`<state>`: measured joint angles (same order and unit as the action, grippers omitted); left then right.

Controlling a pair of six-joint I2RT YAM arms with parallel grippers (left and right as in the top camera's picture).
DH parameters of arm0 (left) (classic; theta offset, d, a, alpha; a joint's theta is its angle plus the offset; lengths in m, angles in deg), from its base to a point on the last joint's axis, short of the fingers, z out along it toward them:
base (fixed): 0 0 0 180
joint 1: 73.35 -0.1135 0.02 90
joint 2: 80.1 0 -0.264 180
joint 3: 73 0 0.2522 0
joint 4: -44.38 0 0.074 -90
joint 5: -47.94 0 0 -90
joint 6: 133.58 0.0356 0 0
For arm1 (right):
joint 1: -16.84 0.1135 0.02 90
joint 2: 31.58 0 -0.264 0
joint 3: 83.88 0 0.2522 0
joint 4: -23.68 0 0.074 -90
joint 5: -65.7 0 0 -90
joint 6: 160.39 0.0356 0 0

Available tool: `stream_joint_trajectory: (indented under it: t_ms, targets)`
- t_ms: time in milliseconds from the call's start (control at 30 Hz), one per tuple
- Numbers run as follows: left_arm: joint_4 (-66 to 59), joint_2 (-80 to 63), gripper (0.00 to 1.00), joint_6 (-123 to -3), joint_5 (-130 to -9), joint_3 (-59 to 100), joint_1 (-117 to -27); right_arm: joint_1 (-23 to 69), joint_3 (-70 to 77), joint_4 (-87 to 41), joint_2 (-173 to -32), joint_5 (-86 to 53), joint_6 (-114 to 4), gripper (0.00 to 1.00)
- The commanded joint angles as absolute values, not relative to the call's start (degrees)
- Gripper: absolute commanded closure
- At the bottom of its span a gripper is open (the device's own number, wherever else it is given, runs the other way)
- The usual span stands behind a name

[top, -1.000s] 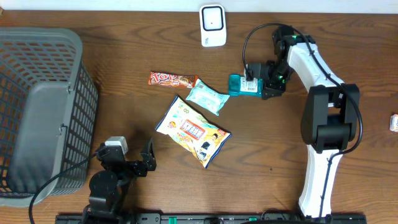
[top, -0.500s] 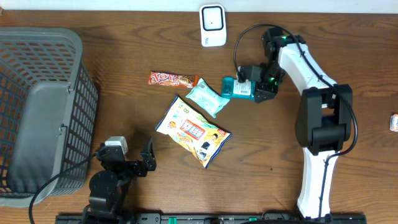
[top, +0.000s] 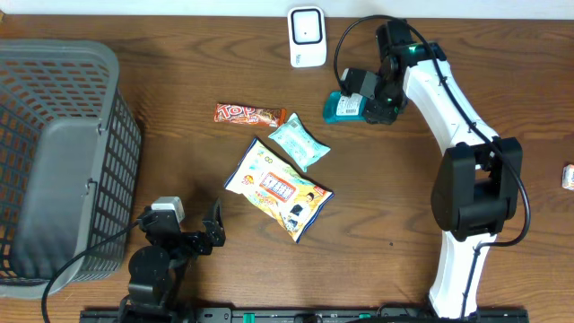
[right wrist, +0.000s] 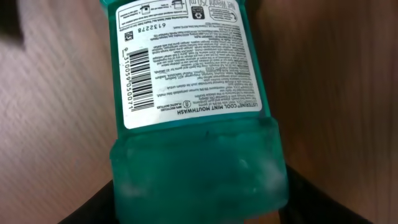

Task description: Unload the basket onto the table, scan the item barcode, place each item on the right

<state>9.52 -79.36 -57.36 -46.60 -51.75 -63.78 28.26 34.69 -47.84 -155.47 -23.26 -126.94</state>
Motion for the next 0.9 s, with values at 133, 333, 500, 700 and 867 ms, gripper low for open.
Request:
stream_joint_trajectory:
  t_ms: [133,333,500,700,867]
  targets:
    - [8.34,-79.43,0.02,-58.08,-46.27,-52.6,-63.57,29.58,35.09,-43.54,-153.07,-23.32,-116.8,0.93]
    - [8.34,-79.43,0.02,-58.06,-46.29,-52.6,-63.57,30.76,35.11,-42.16,-152.24,-23.34,-112.32,0.94]
    - [8.34,-79.43,0.02,-58.06,-46.27,-52.6,-63.57,31.85,35.11,-44.43,-149.05,-23.3,-108.16,0.93]
    - [8.34,-79.43,0.02,-58.06,-46.29,-52.6,-63.57,33.05,35.11,-45.96,-144.67,-22.91,-100.67,0.93]
    - [8.34,-79.43,0.02,-58.06,-46.27,-52.6,-63.57,33.33,35.09,-47.71,-142.84,-11.7,-100.03,0.76]
